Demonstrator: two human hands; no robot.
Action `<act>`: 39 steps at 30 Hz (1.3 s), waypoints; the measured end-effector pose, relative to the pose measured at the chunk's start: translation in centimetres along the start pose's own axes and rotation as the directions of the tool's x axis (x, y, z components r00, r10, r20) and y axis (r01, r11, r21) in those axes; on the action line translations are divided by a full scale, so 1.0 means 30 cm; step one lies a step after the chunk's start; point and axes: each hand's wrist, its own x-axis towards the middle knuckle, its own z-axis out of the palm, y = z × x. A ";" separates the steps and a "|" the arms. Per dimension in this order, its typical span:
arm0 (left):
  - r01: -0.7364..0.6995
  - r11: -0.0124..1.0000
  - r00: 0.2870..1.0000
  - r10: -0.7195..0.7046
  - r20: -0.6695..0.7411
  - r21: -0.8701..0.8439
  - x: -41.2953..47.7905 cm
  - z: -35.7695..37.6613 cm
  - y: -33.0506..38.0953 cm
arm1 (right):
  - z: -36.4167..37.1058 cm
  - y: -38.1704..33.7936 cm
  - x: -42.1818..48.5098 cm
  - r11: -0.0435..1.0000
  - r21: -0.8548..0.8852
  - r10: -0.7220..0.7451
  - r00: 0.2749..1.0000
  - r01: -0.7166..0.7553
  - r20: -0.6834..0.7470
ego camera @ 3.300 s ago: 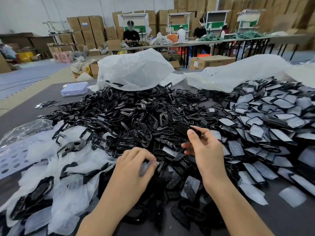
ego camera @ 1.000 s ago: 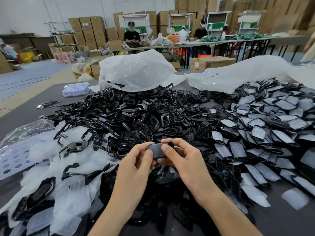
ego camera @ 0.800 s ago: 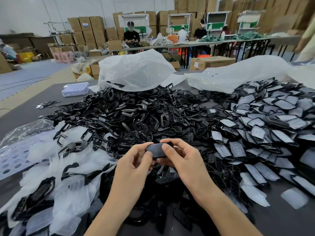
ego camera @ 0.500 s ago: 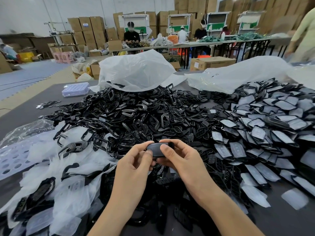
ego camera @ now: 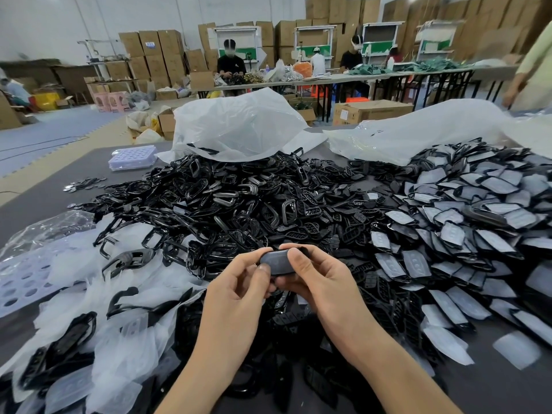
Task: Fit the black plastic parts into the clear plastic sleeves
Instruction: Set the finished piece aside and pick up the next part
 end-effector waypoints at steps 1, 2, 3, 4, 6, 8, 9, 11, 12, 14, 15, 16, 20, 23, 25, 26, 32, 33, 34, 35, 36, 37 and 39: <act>-0.001 1.000 1.000 0.001 -0.001 0.002 -0.001 0.001 -0.001 | -0.002 -0.001 0.000 1.000 -0.004 -0.002 1.000 0.002 -0.002; -0.001 1.000 1.000 0.001 -0.001 0.005 -0.001 0.002 -0.001 | -0.003 -0.002 0.000 1.000 -0.007 -0.002 1.000 0.002 -0.002; -0.002 1.000 1.000 0.002 -0.001 0.007 -0.002 0.001 -0.002 | -0.005 -0.004 0.001 1.000 -0.011 -0.002 1.000 0.002 -0.001; -0.003 1.000 1.000 0.003 0.000 0.009 -0.002 0.000 -0.002 | -0.006 -0.004 0.001 1.000 -0.015 -0.002 1.000 0.002 0.000; -0.004 1.000 1.000 0.004 0.004 0.010 -0.003 0.000 -0.002 | -0.010 -0.003 0.002 1.000 -0.022 0.003 1.000 -0.003 -0.001; -0.012 1.000 1.000 0.012 0.011 0.018 -0.005 0.002 -0.002 | -0.012 -0.002 0.001 1.000 -0.027 0.013 1.000 -0.013 -0.004; -0.018 1.000 1.000 0.017 0.014 0.026 -0.006 0.003 -0.002 | -0.013 -0.002 0.001 0.999 -0.030 0.018 1.000 -0.018 -0.006; -0.029 0.999 0.999 0.028 0.015 0.040 -0.007 0.006 -0.003 | -0.011 -0.001 0.002 0.999 -0.030 0.030 1.000 -0.031 -0.006; -0.034 0.999 0.999 0.034 0.014 0.043 -0.007 0.007 -0.004 | -0.011 -0.001 0.003 0.999 -0.023 0.036 0.999 -0.036 -0.005; -0.045 0.997 0.999 0.045 0.013 0.058 -0.006 0.006 -0.010 | -0.008 -0.002 0.004 0.999 -0.003 0.047 0.999 -0.047 0.000; -0.050 0.996 0.999 0.049 0.014 0.072 -0.006 0.006 -0.013 | -0.007 -0.003 0.004 0.999 0.008 0.054 0.999 -0.054 0.003; -0.053 0.995 0.999 0.052 0.016 0.086 -0.007 0.007 -0.016 | -0.006 -0.004 0.004 0.998 0.019 0.061 0.998 -0.062 0.007; -0.087 0.988 0.996 0.084 0.028 0.127 -0.014 0.008 -0.023 | -0.010 0.003 0.004 0.996 0.047 0.075 0.997 -0.076 0.031; -0.102 0.985 0.994 0.098 0.038 0.141 -0.015 0.008 -0.029 | -0.005 0.000 0.003 0.995 0.053 0.084 0.996 -0.086 0.039; -0.110 0.983 0.994 0.105 0.041 0.148 -0.015 0.008 -0.035 | -0.004 -0.001 0.004 0.995 0.042 0.094 0.995 -0.095 0.039; -0.112 0.982 0.993 0.107 0.041 0.150 -0.015 0.007 -0.039 | -0.005 0.002 0.005 0.995 0.032 0.096 0.994 -0.097 0.042; -0.227 0.943 0.973 0.210 0.093 0.242 -0.021 0.002 -0.043 | -0.012 0.026 0.015 0.994 -0.013 0.110 0.993 -0.110 0.032; -0.251 0.928 0.967 0.233 0.099 0.276 -0.022 0.000 -0.045 | -0.013 0.026 0.014 0.993 -0.021 0.113 0.993 -0.112 0.033; -0.276 0.910 0.961 0.255 0.107 0.310 -0.021 -0.002 -0.049 | -0.016 0.025 0.014 0.993 -0.034 0.115 0.993 -0.113 0.037; -0.297 0.892 0.955 0.273 0.116 0.341 -0.020 -0.005 -0.053 | -0.019 0.021 0.012 0.992 -0.052 0.113 0.993 -0.111 0.040; -0.311 0.877 0.950 0.284 0.127 0.366 -0.019 -0.008 -0.055 | -0.021 0.015 0.009 0.992 -0.074 0.109 0.993 -0.106 0.043; -0.320 0.868 0.947 0.290 0.138 0.380 -0.019 -0.010 -0.054 | -0.024 0.008 0.006 0.990 -0.095 0.106 0.993 -0.101 0.047; -0.338 0.857 0.941 0.298 0.160 0.389 -0.022 -0.012 -0.049 | -0.026 -0.005 0.002 0.989 -0.113 0.104 0.992 -0.097 0.064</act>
